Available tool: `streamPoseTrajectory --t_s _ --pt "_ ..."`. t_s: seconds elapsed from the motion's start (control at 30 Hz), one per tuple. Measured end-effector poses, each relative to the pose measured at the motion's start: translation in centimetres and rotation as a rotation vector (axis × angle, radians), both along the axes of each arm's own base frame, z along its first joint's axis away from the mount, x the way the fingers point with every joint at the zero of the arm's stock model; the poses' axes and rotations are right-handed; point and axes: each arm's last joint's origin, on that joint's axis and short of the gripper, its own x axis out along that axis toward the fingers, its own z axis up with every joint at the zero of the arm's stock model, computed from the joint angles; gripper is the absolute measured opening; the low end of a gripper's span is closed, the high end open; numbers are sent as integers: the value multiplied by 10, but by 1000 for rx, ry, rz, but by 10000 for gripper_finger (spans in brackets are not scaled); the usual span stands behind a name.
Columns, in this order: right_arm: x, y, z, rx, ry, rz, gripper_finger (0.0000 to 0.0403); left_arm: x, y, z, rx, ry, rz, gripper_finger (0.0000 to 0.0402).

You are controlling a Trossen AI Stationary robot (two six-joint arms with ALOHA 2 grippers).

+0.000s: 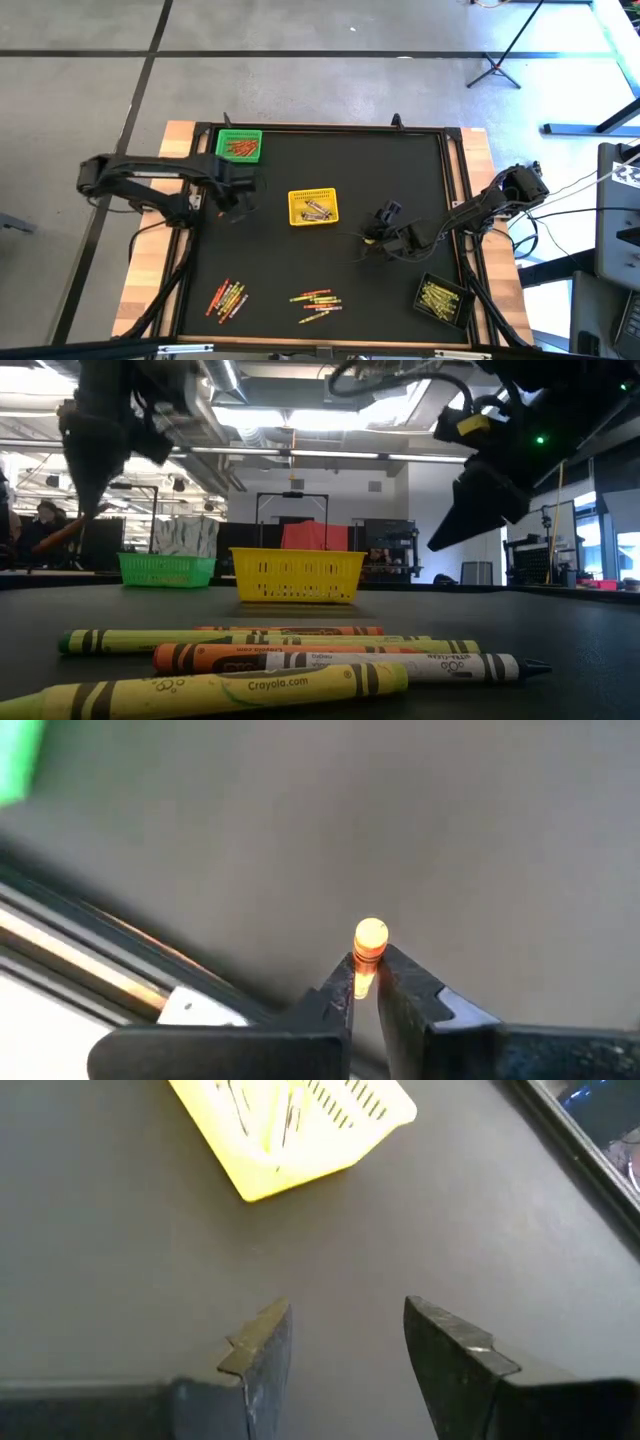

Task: Sort crayons
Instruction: Put the orange crayon into the green bin

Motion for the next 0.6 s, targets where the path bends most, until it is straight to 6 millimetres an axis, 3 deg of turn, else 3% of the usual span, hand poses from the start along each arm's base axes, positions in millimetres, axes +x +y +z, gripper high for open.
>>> streamPoseTrajectory --t_s 0.27,0.43,0.6 --pt "14 -2 10 -60 -135 6 192 -3 3 23 361 -230 -10 18" --pt "25 -11 12 -49 -204 -25 192 6 18 27 595 -252 21 18" --pt "34 -13 -2 -56 -207 -45 192 17 39 23 721 -199 27 18"
